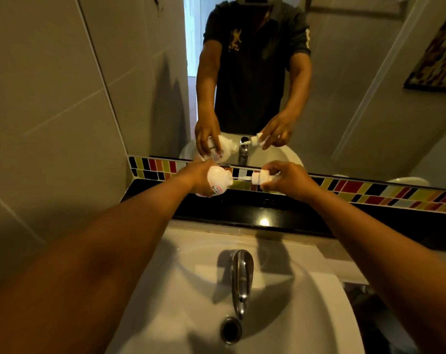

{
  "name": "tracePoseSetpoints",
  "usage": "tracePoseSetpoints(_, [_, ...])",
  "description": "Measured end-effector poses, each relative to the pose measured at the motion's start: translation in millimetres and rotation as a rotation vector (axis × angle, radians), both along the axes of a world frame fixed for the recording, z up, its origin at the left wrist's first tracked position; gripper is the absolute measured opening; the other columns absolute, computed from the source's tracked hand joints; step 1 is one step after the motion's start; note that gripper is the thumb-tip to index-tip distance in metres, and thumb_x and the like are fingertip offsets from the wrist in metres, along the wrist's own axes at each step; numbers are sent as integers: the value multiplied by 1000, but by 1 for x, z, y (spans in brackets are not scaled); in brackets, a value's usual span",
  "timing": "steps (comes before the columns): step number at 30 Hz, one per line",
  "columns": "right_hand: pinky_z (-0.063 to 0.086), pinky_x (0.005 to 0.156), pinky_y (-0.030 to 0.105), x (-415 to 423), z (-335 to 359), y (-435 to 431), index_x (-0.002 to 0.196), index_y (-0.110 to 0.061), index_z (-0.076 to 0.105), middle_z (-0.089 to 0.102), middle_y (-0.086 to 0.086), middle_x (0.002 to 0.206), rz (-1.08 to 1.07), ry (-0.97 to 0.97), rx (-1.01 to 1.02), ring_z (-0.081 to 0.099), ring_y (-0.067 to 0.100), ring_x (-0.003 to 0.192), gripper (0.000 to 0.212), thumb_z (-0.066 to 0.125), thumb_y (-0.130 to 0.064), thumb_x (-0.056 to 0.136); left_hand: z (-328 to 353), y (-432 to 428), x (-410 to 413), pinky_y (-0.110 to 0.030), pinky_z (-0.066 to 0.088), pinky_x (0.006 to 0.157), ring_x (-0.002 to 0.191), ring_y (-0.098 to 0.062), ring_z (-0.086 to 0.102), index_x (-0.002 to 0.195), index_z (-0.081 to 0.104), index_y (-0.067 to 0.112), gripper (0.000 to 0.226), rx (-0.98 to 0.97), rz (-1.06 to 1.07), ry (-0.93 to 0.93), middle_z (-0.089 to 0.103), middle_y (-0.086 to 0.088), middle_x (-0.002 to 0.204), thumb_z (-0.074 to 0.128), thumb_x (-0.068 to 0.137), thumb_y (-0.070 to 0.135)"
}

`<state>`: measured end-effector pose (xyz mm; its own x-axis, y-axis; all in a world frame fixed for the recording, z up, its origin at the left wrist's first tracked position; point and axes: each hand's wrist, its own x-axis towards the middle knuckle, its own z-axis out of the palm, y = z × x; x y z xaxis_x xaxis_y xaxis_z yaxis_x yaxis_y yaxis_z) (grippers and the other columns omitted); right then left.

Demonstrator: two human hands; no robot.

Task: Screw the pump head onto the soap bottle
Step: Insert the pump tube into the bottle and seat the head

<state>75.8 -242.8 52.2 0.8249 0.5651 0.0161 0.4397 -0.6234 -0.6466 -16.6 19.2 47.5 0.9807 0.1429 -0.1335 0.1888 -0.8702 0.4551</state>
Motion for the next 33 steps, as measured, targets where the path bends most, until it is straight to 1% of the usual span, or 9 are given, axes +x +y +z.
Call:
tracePoseSetpoints(5, [48, 83, 32, -12, 9, 10, 121, -27, 63, 63, -7, 105, 50, -130, -84, 59, 16, 97, 52, 84, -25, 74, 10, -16, -3, -55, 45, 102, 130, -35, 44, 135, 42, 28, 80, 19, -73, -23, 43, -8, 143, 84, 67, 20])
tracePoseSetpoints(12, [49, 76, 32, -26, 19, 19, 114, -17, 68, 70, 7, 104, 154, -292, -131, 60, 18, 88, 46, 84, -20, 71, 15, -30, -7, -54, 44, 102, 127, -34, 49, 134, 44, 26, 77, 47, -103, -25, 49, -8, 139, 84, 68, 20])
tracePoseSetpoints(17, [53, 81, 39, -27, 20, 20, 117, -22, 63, 68, 7, 110, 154, -308, -158, 61, 23, 97, 52, 84, -27, 70, 14, -33, -9, -49, 47, 98, 123, -32, 52, 133, 46, 23, 78, -7, -88, -32, 52, -8, 136, 85, 65, 19])
tracePoseSetpoints(22, [44, 72, 25, -28, 19, 23, 113, -24, 56, 61, 0, 108, 139, -220, -139, 56, 17, 95, 51, 85, -28, 71, 14, -37, -7, -48, 49, 97, 119, -29, 56, 126, 50, 22, 71, -79, -102, -45, 59, -7, 129, 86, 65, 20])
tracePoseSetpoints(24, [45, 67, 20, -30, 22, 23, 105, -26, 57, 61, -5, 102, 112, -101, -32, 59, 16, 92, 46, 86, -23, 70, 15, -36, -6, -48, 51, 96, 116, -29, 57, 125, 51, 22, 70, -112, -116, -43, 60, -8, 127, 86, 65, 20])
tracePoseSetpoints(26, [49, 66, 21, -30, 24, 22, 104, -29, 58, 64, -1, 102, 44, 43, 144, 64, 20, 91, 46, 86, -21, 69, 14, -35, -6, -48, 52, 94, 113, -28, 57, 124, 51, 22, 69, -177, -118, -33, 60, -8, 125, 85, 64, 20])
tracePoseSetpoints(28, [53, 65, 23, -30, 26, 21, 120, -29, 56, 65, 8, 110, -35, 161, 316, 65, 23, 94, 58, 85, -20, 72, 13, -34, -5, -44, 53, 92, 111, -26, 58, 122, 50, 22, 68, -245, -107, -23, 60, -6, 122, 85, 64, 21])
tracePoseSetpoints(30, [58, 62, 25, -33, 26, 22, 140, -26, 45, 58, 8, 123, -118, 272, 471, 63, 27, 103, 76, 83, -16, 75, 10, -35, -6, -38, 53, 85, 107, -24, 59, 118, 50, 24, 65, -302, -88, -29, 60, -3, 117, 85, 64, 23])
tracePoseSetpoints(33, [62, 76, 38, -41, 18, 30, 146, -21, 37, 48, 2, 128, -237, 337, 688, 57, 28, 113, 80, 80, -12, 78, 8, -41, -5, -29, 52, 74, 102, -21, 61, 113, 51, 27, 62, -395, -47, -45, 62, 1, 109, 86, 62, 27])
